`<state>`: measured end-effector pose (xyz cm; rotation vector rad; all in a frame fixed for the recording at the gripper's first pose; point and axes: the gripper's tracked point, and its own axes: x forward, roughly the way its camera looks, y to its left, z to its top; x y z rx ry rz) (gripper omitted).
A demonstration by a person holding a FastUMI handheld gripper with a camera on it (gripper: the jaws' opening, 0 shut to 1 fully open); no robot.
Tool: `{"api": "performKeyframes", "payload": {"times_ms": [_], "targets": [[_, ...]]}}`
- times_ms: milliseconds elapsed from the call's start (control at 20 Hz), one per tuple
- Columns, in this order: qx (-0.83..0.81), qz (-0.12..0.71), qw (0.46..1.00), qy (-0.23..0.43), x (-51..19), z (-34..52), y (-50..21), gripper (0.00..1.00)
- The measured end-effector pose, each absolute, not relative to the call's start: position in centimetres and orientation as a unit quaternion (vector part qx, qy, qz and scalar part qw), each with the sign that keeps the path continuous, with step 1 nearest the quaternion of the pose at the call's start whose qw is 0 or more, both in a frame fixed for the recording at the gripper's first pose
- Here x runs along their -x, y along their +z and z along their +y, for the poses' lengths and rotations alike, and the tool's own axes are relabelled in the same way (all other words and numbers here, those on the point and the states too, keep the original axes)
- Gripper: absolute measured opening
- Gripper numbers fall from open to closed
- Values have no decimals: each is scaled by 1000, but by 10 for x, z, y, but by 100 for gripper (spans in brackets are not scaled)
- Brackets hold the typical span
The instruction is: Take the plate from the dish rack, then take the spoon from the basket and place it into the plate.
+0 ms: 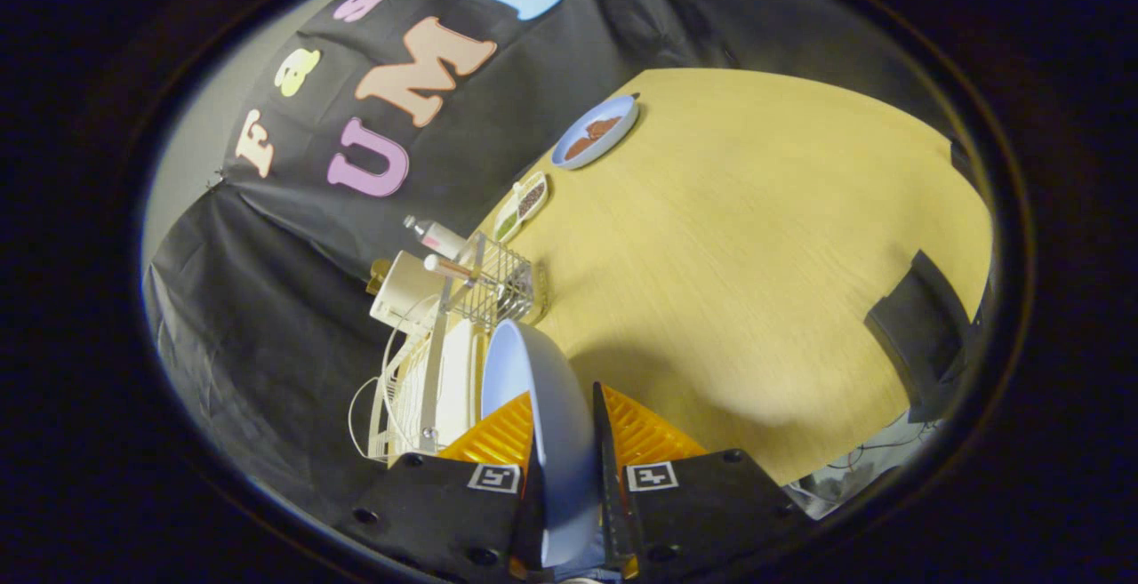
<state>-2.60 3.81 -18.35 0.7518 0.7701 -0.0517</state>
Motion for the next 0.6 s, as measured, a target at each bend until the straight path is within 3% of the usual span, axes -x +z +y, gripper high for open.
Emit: {"api": "performKeyframes", "payload": {"times_ms": [600], "targets": [[-323,382,862,-76,9,13,-203,28]]}}
